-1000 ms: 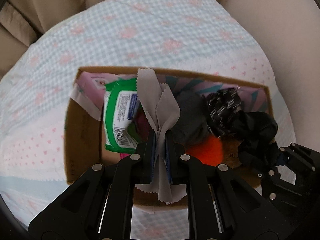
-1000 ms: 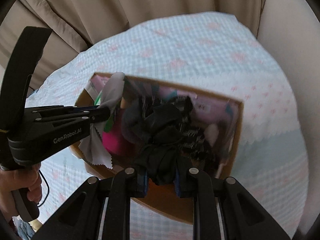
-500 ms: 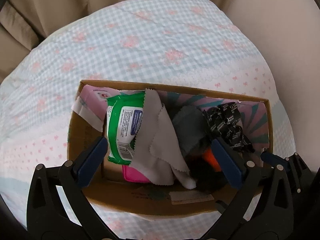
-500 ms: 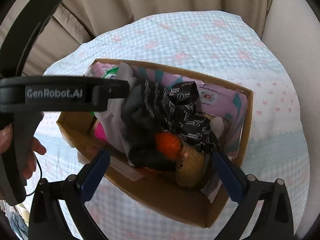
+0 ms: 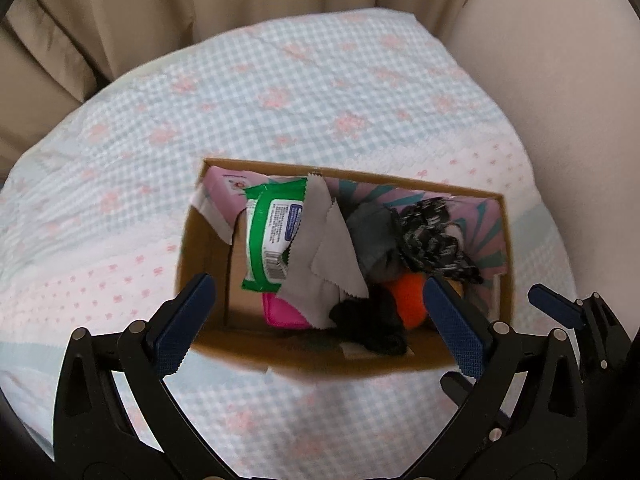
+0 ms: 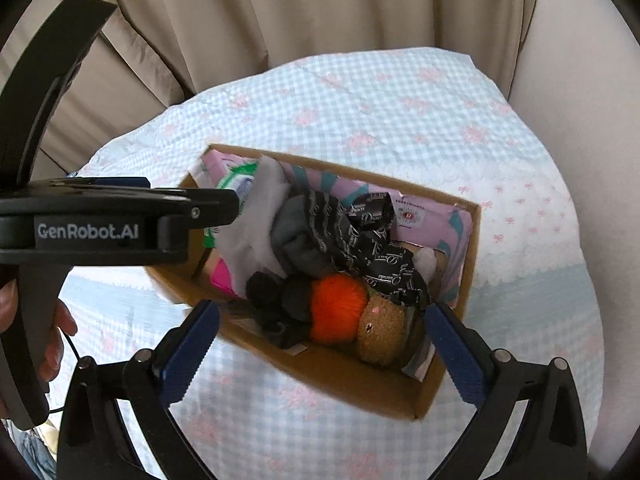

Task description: Organize soft objects

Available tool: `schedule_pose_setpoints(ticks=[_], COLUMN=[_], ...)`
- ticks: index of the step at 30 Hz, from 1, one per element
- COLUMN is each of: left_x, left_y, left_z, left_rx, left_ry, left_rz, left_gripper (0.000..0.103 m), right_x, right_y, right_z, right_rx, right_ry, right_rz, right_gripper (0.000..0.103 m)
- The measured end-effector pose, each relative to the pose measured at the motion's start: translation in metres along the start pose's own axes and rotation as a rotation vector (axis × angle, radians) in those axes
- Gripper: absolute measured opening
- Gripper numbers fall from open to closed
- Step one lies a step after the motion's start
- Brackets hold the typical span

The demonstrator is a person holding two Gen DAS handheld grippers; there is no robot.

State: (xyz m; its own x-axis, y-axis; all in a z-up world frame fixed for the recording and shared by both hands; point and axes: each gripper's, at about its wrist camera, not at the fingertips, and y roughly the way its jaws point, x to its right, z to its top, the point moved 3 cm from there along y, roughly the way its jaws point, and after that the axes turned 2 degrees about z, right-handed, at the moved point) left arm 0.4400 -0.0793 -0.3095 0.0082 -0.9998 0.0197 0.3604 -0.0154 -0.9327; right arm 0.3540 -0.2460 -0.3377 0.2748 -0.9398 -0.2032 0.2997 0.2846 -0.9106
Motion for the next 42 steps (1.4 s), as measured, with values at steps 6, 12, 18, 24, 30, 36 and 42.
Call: schedule_pose_setpoints(ticks=[6, 12, 18, 24, 30, 36, 42], left_x=[-0.003, -0.013, -0.027, -0.036, -0.050, -0.060, -0.067], left_y=[-0.068, -0.151, -0.246, -0.330, -0.382, -0.416, -0.438], left_z=[-0.004, -0.016, -0.045, -0.084, -0.122, -0.157, -0.181], left_rx=[0.082, 0.172, 0.306, 0.457, 0.547, 0.631, 0.689], left_ry=[-0.006, -0.006, 0.017, 0.044, 0.045, 0.048, 0.020], left_rz=[-0.032, -0.067, -0.073, -0.075, -0.090, -0.060, -0.057], left_gripper=[0.103, 0.103, 0.103, 0.103, 0.103, 0.103, 0.103], right_x=[-0.008, -0.027, -0.053, -0.092, -0.131, -0.161, -0.173], right_y=[-0.055, -0.132, -0.209, -0.291, -0.347, -0.378, -0.393], right_z=[0.005, 0.009, 0.006, -0.005, -0.024, -0.044, -0.067], right_rx=[0.050, 0.135, 0.235, 0.365, 0.463, 0.530, 0.578], right_ry=[0.029, 0.057, 0.111, 0.115, 0.110, 0.080, 0.082], right_rz=[-0.030, -0.106, -0.160, -0.226, -0.262, -0.318, -0.345], right_gripper=[0.102, 0.102, 0.102, 0.102, 0.102, 0.102, 0.102])
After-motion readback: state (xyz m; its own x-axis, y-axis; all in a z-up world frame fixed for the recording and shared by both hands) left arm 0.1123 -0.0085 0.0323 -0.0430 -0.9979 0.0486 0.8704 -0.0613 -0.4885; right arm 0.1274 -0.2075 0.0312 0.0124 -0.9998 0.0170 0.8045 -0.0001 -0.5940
